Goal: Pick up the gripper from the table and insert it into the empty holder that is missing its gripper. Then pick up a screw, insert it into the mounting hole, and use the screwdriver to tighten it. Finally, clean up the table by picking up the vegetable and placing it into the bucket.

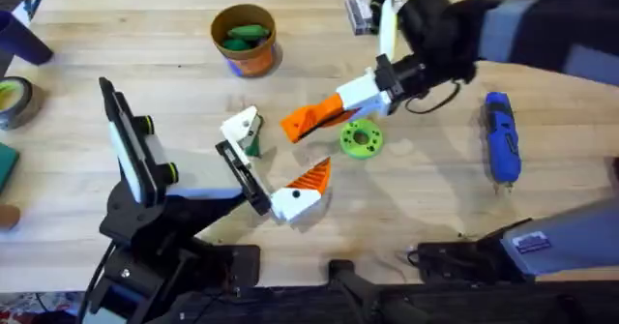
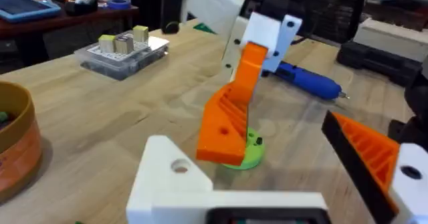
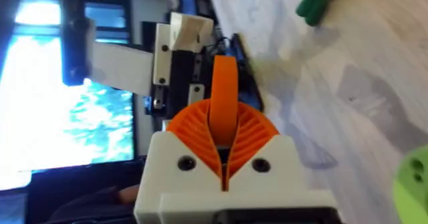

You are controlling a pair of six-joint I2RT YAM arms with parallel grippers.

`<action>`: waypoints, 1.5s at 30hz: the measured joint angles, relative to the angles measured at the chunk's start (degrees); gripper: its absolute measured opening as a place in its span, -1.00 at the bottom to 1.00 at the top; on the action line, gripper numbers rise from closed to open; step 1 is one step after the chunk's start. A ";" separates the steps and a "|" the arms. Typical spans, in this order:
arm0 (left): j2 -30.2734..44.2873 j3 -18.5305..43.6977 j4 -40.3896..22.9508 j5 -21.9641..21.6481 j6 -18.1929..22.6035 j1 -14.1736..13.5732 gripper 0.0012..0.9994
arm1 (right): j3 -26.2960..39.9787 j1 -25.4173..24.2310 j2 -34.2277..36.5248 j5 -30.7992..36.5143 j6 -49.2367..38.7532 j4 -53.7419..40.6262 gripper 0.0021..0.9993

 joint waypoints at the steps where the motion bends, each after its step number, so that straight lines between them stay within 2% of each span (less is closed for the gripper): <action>1: 0.00 0.00 0.00 0.00 0.00 0.00 0.98 | 0.00 0.22 1.19 -1.76 0.04 0.77 -0.98; 9: 0.00 0.00 0.00 0.00 0.00 0.00 0.98 | 0.00 1.21 7.73 -11.90 0.28 2.19 -0.98; 15: 0.00 0.00 0.00 0.00 0.00 0.00 0.98 | 0.00 1.21 8.32 -14.98 0.94 2.99 -0.98; 32: 0.00 0.00 0.00 0.00 0.00 0.00 0.98 | 0.00 5.17 8.32 -14.80 12.68 17.80 -0.98; 42: 0.00 0.00 0.00 -0.02 0.00 0.01 0.98 | 0.00 5.99 8.32 -14.76 17.19 19.98 -0.98; 45: 0.00 0.00 0.04 -1.91 0.02 0.32 0.98 | -0.01 7.28 8.35 -14.11 21.75 27.33 -0.98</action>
